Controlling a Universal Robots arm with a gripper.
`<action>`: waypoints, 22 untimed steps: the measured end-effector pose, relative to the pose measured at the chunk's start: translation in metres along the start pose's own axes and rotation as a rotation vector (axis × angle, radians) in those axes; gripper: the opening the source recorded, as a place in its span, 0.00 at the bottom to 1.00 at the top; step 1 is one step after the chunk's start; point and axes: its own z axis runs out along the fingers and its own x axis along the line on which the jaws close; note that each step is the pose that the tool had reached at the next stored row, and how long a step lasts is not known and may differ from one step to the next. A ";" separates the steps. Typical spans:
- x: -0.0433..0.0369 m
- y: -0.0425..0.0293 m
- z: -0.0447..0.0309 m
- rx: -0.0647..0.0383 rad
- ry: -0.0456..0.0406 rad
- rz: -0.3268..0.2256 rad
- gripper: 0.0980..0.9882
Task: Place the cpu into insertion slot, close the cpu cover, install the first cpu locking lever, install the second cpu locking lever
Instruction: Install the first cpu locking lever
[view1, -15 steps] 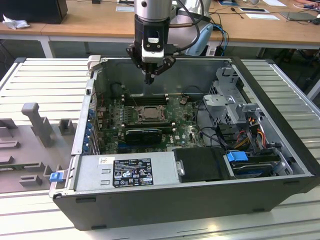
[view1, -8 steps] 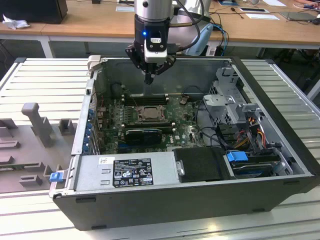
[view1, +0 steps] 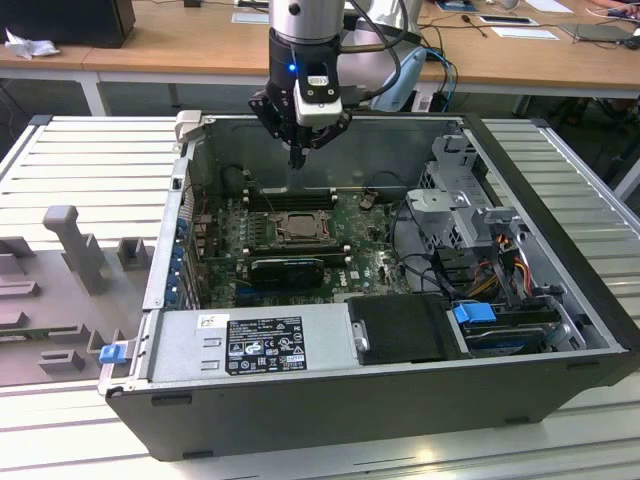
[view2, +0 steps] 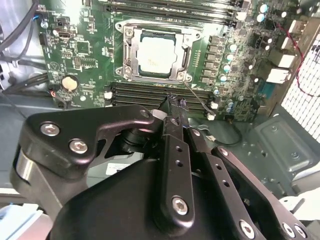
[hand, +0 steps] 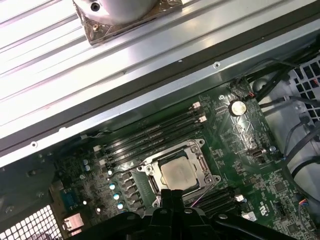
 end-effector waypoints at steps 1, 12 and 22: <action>0.0000 0.0000 0.0000 0.000 0.0008 -0.012 0.01; 0.0000 0.0000 0.0000 0.006 0.0110 -0.171 0.01; 0.0000 0.0000 0.0001 0.011 0.0186 -0.297 0.01</action>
